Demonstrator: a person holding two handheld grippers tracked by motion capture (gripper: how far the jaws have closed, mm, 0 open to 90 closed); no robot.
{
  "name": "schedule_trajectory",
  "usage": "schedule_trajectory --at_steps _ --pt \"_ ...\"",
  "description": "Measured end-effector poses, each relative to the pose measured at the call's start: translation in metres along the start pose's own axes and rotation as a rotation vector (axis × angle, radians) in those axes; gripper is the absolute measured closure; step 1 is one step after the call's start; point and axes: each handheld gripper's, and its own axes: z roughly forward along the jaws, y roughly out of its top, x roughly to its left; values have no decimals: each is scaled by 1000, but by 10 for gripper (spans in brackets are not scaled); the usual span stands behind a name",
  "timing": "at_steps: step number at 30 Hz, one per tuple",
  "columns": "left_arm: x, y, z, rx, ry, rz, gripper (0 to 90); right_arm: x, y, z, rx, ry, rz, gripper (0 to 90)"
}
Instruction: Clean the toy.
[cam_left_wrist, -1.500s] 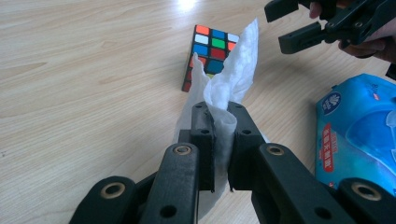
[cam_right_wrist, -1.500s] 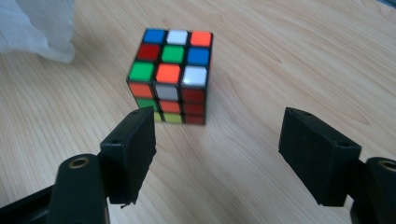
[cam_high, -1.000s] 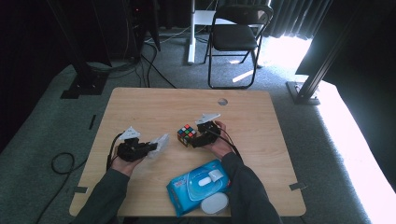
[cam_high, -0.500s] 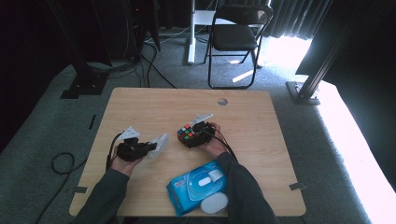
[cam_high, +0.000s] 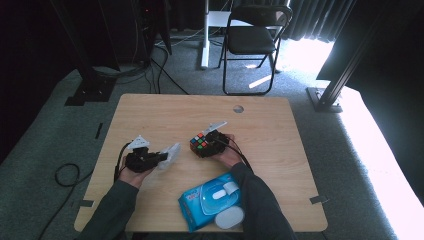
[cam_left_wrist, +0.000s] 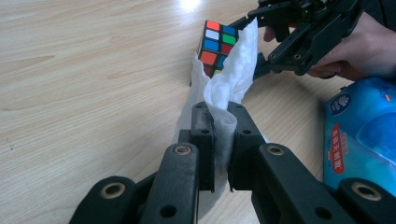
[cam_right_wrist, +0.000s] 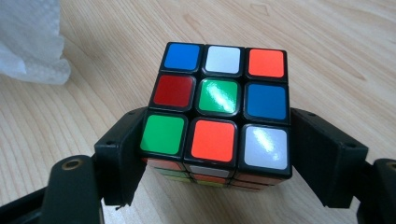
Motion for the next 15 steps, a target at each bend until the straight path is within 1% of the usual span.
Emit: schedule_trajectory --at_steps 3,5,7,9,15 --pt "1 0 1 2 -1 -1 834 0 0 1 7 12 -5 279" --pt "1 0 1 2 -1 -1 833 0 0 2 11 16 -2 279" --pt "1 -1 2 6 0 -5 834 1 -1 2 16 7 -6 309" --pt "1 -1 2 4 0 -6 834 0 -1 1 15 3 -5 317" --pt "2 0 3 0 2 -11 834 0 -3 -2 -9 -10 -18 341"
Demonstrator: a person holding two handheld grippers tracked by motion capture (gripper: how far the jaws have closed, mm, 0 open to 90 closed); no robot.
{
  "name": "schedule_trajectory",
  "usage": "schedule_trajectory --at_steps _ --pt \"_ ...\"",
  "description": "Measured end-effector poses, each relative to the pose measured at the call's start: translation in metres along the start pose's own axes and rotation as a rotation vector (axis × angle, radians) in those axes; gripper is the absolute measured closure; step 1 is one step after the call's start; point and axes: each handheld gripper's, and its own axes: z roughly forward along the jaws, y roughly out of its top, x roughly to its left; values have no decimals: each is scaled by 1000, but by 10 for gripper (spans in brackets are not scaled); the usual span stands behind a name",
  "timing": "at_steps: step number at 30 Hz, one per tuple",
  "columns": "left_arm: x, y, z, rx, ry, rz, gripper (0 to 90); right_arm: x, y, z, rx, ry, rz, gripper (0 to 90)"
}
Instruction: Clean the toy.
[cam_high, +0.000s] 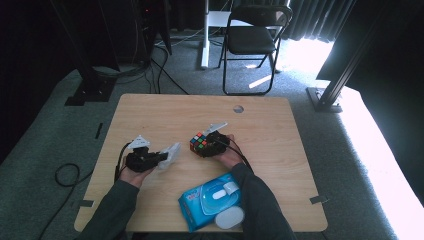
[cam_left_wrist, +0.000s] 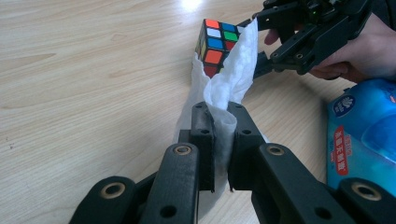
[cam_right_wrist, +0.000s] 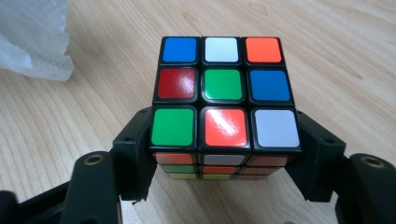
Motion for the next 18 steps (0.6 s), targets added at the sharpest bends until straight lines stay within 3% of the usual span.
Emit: schedule_trajectory --at_steps 7,18 --pt "1 2 3 2 -8 1 834 4 1 -4 -21 -6 -33 342" --pt "3 18 2 -18 -5 13 835 10 7 -16 -53 24 -70 342"
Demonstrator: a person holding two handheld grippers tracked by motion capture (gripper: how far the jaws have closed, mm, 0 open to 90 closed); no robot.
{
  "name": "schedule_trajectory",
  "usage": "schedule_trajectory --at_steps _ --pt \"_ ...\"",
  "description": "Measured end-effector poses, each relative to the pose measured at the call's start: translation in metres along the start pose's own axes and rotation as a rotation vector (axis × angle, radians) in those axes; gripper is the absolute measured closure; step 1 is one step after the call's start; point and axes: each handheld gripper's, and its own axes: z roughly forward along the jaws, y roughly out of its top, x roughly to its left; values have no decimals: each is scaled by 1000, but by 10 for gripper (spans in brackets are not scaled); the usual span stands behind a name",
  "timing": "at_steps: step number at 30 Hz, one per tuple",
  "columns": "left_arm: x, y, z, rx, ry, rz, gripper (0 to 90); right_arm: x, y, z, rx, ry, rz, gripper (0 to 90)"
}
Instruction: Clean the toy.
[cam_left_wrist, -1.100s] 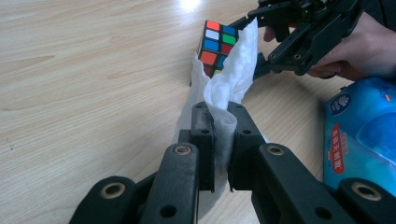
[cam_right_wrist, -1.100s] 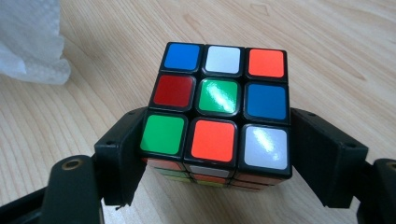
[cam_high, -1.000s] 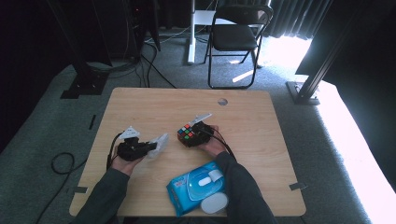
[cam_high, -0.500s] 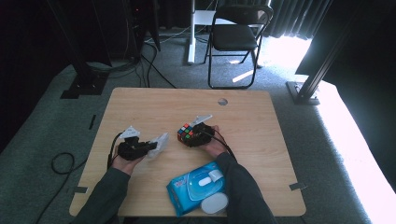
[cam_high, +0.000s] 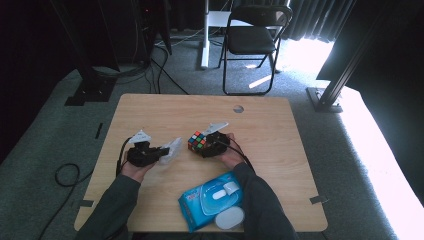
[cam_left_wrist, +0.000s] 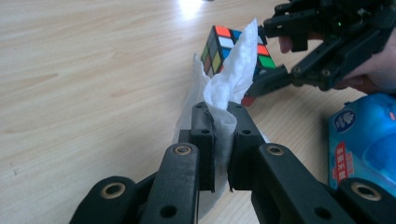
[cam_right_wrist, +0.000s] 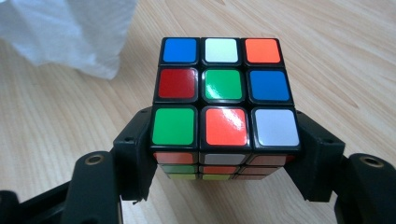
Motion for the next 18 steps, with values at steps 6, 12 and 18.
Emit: schedule_trajectory --at_steps 6,12,18 --pt "-1 10 3 -15 0 5 836 7 2 -1 12 5 -29 341" --pt "-4 22 7 -35 -16 15 836 9 2 0 13 12 -35 341" --pt "-10 34 13 -54 -34 29 837 11 2 2 14 11 -38 342"
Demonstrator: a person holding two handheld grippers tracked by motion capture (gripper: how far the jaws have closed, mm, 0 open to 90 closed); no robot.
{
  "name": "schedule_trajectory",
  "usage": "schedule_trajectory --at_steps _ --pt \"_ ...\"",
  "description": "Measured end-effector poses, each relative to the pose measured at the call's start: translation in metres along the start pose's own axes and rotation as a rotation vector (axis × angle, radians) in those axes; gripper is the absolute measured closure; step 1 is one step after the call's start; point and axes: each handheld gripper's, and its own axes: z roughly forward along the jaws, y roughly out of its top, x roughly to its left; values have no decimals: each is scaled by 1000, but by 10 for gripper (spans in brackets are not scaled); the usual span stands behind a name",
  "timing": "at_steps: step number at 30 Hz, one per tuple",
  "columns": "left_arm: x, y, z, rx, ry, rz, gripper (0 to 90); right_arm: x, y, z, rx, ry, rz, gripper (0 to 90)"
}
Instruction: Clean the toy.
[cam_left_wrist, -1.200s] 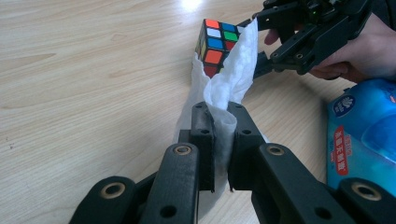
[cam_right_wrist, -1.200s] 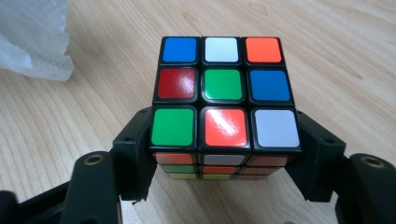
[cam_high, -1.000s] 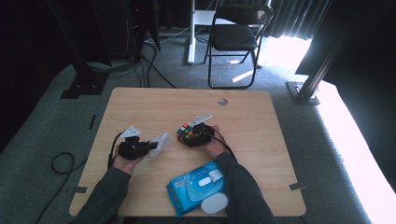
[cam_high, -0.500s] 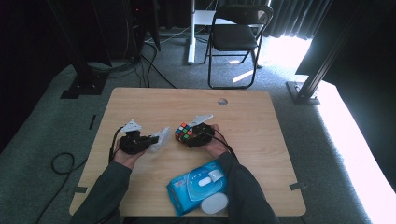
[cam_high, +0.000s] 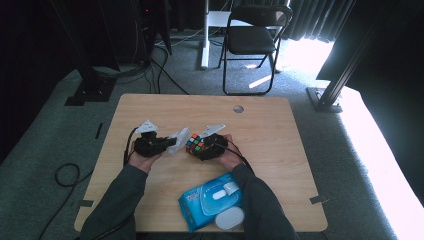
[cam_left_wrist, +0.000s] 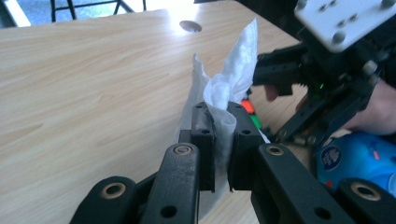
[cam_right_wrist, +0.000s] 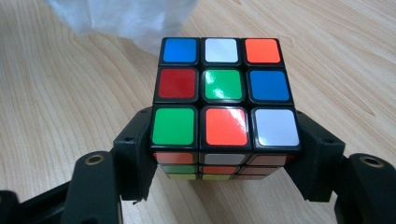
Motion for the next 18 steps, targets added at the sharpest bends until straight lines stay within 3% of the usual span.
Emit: schedule_trajectory --at_steps 8,18 --pt "-6 8 15 3 -18 11 837 3 -1 3 7 11 -5 341" --pt "-9 14 34 -1 -34 -4 837 4 -1 3 -3 20 -12 341"
